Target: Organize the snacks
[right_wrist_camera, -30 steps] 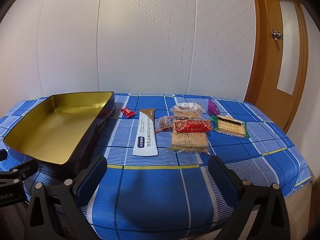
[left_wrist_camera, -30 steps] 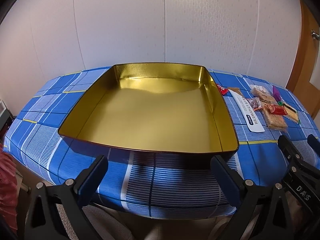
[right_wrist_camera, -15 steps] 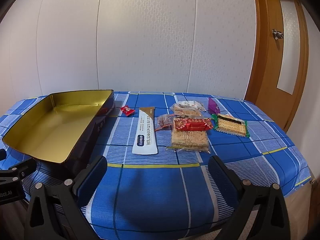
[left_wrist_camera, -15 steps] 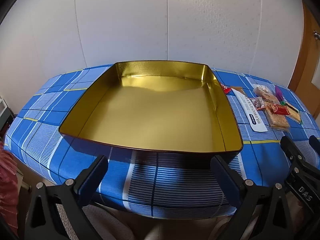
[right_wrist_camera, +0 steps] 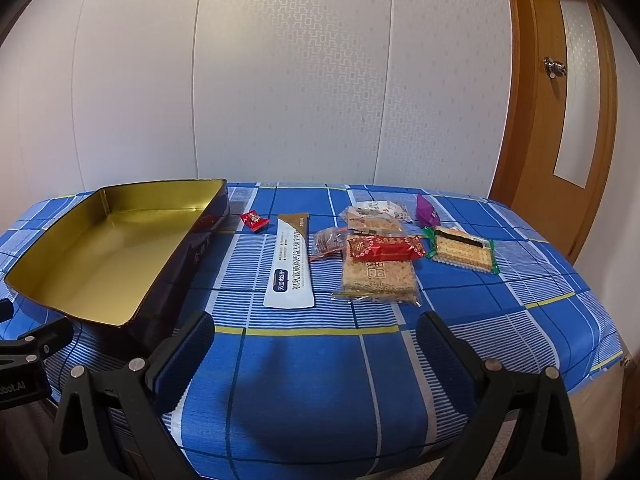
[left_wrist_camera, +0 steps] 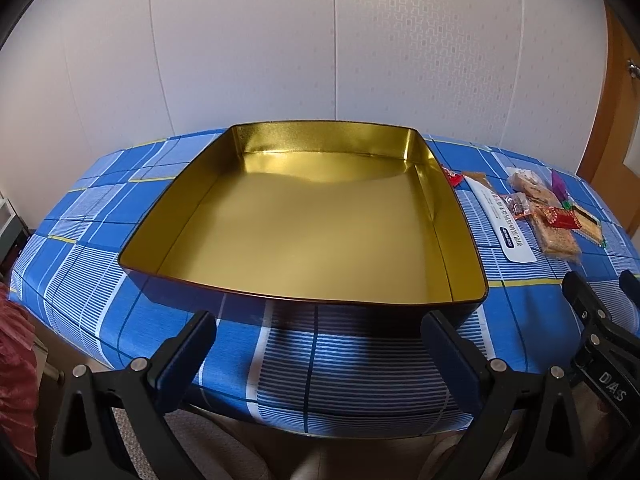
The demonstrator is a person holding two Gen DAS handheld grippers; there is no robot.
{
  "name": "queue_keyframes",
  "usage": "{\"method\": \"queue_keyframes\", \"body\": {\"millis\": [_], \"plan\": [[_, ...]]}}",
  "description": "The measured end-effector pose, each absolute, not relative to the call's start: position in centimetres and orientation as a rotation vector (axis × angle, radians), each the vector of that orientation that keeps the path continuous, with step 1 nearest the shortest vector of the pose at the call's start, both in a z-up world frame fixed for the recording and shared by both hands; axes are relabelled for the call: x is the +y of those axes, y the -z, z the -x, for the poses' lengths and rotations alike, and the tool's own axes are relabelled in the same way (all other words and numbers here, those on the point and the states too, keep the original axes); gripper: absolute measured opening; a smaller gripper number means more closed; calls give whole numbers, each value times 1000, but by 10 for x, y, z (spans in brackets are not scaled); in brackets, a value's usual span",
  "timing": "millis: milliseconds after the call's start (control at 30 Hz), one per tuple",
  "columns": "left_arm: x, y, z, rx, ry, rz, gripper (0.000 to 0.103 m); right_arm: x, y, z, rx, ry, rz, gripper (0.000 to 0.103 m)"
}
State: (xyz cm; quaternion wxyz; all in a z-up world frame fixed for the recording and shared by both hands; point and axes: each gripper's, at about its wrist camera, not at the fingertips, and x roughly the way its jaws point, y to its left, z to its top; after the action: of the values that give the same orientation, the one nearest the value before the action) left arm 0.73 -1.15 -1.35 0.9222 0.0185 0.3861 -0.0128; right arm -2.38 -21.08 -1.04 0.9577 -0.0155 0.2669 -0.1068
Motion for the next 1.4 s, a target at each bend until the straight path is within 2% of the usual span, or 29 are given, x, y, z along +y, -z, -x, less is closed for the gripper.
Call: {"method": "queue_keyframes", "body": {"millis": [1400], "plan": [[-11,19,-12,832,35,-40,103,-211,9,23,539,167,0,103]]}}
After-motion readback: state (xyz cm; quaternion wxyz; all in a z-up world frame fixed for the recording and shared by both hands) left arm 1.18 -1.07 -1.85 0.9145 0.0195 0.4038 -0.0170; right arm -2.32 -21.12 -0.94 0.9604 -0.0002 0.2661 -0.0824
